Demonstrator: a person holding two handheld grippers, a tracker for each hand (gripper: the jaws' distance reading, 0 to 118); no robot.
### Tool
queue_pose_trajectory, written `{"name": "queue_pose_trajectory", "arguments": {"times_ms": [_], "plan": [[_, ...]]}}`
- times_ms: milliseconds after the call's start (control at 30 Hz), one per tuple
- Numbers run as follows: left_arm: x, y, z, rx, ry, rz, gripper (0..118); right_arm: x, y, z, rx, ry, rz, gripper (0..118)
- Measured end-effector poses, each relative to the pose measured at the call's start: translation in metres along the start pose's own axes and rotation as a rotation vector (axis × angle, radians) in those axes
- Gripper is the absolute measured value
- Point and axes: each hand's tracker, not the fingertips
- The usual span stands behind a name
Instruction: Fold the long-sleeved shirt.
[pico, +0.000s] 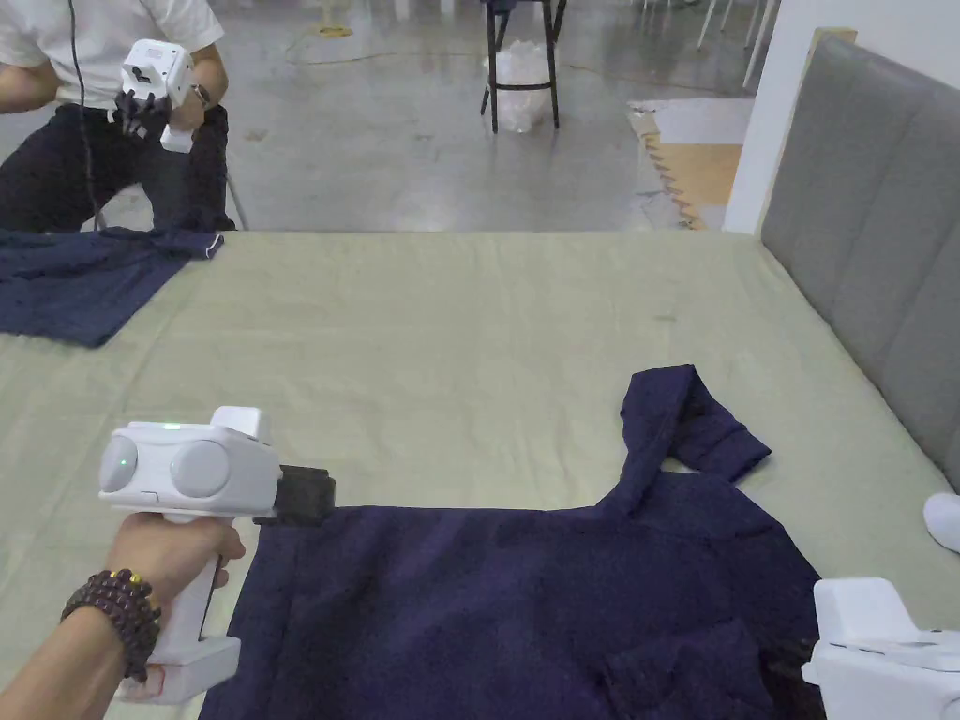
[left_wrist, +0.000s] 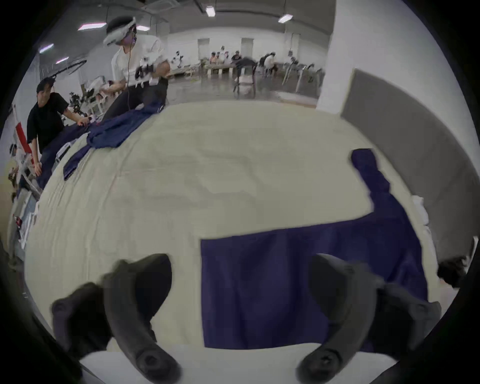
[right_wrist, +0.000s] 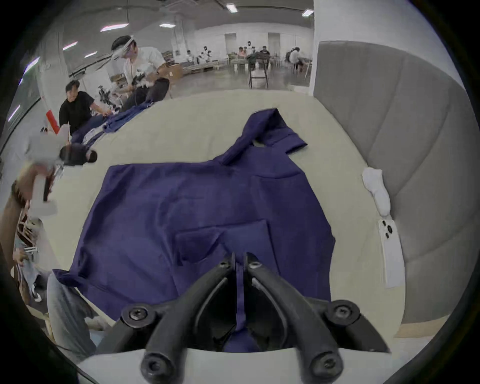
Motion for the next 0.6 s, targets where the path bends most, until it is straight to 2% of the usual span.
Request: {"name": "queue_pose_trajectory", "arguments": {"times_ms": [33, 67, 200, 233, 333, 367, 400, 433, 500, 567, 600], "plan": [[-0.004, 0.006, -0.014, -0.037, 0.003, 0.001, 80, -0.001, -0.003, -0.005, -0.017, 0.003, -0.002, 4], [-0.004, 0.009, -0.028, -0.072, 0.019, -0.015, 79, 0.002, -0.004, -0.012, -0.032, 0.006, -0.008, 4], [-0.002, 0.006, -0.071, -0.169, 0.026, -0.06, 85, 0.011, -0.007, -0.029, -0.067, -0.003, -0.038, 4], [-0.001, 0.004, -0.08, -0.181, 0.03, -0.061, 83, 0.014, -0.006, -0.032, -0.072, -0.01, -0.046, 4], [0.008, -0.001, -0.073, -0.146, 0.025, -0.057, 59, 0.025, 0.009, -0.035, -0.072, -0.019, -0.062, 4], [0.004, 0.0, -0.07, -0.155, -0.008, -0.052, 32, 0.03, 0.018, -0.036, -0.064, -0.024, -0.062, 4], [0.007, 0.0, -0.062, -0.15, -0.084, -0.051, 11, 0.037, 0.032, -0.037, -0.044, -0.035, -0.059, 4], [0.015, -0.004, -0.053, -0.108, 0.014, -0.105, 11, 0.041, 0.049, -0.04, -0.027, -0.045, -0.058, 4], [0.016, -0.005, -0.044, -0.074, 0.004, -0.17, 11, 0.054, 0.084, -0.05, -0.011, -0.067, -0.047, 4], [0.011, -0.005, -0.031, -0.065, -0.063, -0.084, 11, 0.064, 0.12, -0.064, 0.007, -0.08, -0.026, 4], [0.009, -0.005, -0.024, -0.046, -0.087, -0.048, 11, 0.07, 0.136, -0.074, 0.009, -0.08, -0.021, 11]]}}
